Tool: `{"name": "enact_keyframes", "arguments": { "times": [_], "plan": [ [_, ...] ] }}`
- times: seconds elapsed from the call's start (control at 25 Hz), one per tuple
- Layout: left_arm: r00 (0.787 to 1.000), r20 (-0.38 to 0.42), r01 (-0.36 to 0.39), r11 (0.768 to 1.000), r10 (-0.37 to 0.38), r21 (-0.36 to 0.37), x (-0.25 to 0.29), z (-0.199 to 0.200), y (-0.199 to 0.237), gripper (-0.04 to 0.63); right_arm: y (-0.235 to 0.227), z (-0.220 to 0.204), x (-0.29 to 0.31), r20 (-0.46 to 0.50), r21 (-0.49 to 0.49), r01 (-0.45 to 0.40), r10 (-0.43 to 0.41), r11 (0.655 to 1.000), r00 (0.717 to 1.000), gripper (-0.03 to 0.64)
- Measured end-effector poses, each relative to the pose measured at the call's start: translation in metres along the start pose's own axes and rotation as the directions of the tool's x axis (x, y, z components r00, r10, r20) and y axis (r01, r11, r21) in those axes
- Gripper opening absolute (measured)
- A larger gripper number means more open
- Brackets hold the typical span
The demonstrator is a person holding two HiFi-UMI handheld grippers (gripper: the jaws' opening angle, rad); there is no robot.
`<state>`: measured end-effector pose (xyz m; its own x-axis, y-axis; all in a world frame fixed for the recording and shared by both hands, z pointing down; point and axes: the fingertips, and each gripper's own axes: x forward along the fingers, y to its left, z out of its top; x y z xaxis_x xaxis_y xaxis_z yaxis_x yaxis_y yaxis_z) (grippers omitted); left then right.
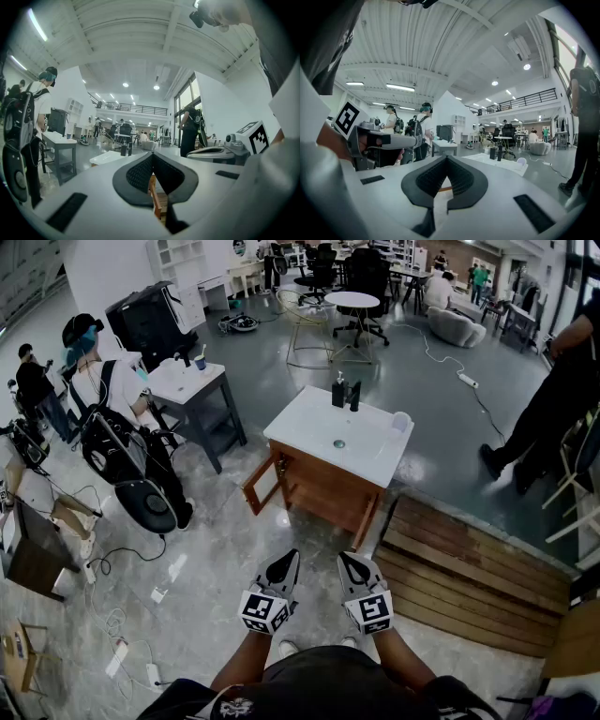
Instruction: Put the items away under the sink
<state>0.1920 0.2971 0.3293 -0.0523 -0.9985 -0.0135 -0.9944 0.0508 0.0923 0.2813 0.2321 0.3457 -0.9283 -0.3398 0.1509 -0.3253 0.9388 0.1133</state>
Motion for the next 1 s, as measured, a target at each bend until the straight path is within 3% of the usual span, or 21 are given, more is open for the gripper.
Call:
{"name": "enact_keyframes", "arguments": {
  "times": [0.72, 1.0],
  "plan": [
    [1.0, 0.002, 0.015, 1.0, -0.015, 0.019, -0.062, 0.005, 0.059, 0.006, 0.071, 0.019, 0.034, 0.041, 0.037, 0.014, -0.016, 0.999, 0.999, 0.023],
    [0.998, -0.017, 0.056, 0.998, -0.056, 0.038, -0.075, -0.001, 0.075, 0.007, 0.089, 0.03, 0.045, 0.088, 0.074, 0.065, -0.071, 0.995, 0.994, 0.025]
  ]
}}
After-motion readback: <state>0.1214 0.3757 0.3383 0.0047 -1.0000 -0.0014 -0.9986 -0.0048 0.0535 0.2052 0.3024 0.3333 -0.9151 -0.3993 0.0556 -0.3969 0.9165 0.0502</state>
